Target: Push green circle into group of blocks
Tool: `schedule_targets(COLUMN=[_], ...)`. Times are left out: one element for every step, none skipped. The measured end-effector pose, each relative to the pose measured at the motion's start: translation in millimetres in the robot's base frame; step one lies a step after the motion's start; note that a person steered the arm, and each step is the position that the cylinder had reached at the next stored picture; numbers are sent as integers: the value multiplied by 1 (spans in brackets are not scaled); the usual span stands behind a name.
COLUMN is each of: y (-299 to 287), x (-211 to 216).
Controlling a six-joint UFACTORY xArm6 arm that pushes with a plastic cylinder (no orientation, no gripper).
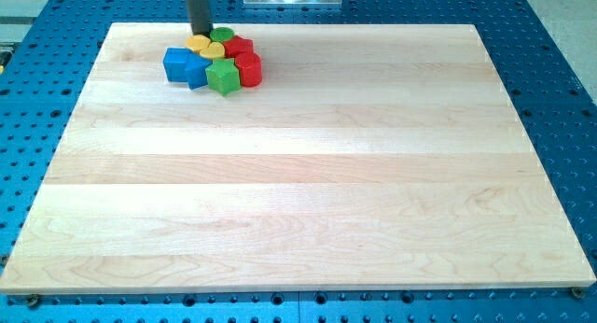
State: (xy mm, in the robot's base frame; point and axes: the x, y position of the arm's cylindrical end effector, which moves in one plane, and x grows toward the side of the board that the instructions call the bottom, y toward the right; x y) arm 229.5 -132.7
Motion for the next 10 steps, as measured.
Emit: schedule_targets(y=[0, 0, 0, 0, 6, 30, 37, 37, 30, 30], x=[0, -6, -11, -21, -28, -25, -30, -37, -37, -21])
